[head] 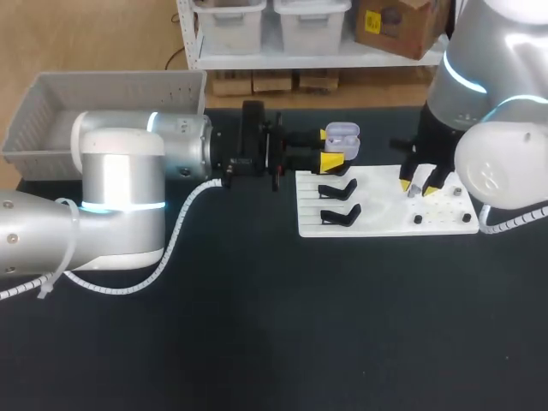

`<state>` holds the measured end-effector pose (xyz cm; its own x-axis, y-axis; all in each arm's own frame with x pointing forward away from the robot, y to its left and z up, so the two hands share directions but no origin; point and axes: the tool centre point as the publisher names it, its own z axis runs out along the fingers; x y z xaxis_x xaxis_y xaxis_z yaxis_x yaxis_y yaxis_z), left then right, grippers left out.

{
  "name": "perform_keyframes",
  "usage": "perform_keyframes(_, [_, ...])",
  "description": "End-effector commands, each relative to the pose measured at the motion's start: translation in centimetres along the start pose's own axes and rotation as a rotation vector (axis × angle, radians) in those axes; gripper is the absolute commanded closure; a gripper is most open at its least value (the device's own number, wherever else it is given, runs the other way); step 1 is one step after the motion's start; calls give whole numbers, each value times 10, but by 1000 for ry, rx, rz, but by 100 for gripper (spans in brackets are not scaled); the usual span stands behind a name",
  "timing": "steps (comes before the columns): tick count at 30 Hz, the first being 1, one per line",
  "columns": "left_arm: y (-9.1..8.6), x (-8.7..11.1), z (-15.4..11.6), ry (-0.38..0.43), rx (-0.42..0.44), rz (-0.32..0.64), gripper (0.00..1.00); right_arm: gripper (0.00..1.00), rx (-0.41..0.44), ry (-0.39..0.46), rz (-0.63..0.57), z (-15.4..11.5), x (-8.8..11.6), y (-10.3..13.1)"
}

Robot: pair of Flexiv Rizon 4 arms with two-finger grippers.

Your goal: Pick up each earbud case from the left stands, insert the matching earbuds, close the lid, and place the case in the box.

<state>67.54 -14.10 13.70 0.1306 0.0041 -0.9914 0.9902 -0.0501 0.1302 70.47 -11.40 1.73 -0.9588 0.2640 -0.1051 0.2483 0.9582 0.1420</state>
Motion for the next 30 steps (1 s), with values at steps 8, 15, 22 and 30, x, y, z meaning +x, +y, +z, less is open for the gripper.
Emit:
perform_keyframes(8, [-2, 0, 0, 0, -6, 2, 100, 71, 3, 8, 7, 7, -3, -1])
perform_keyframes(15, [-2, 0, 0, 0, -6, 2, 100, 74, 7, 9, 8, 8, -4, -2])
perform_keyframes(22, [-2, 0, 0, 0, -6, 2, 100, 100, 11, 5, 10, 7, -2, -3])
perform_keyframes(30, [-2, 0, 0, 0, -6, 2, 100, 100, 10, -17, 10, -5, 2, -5])
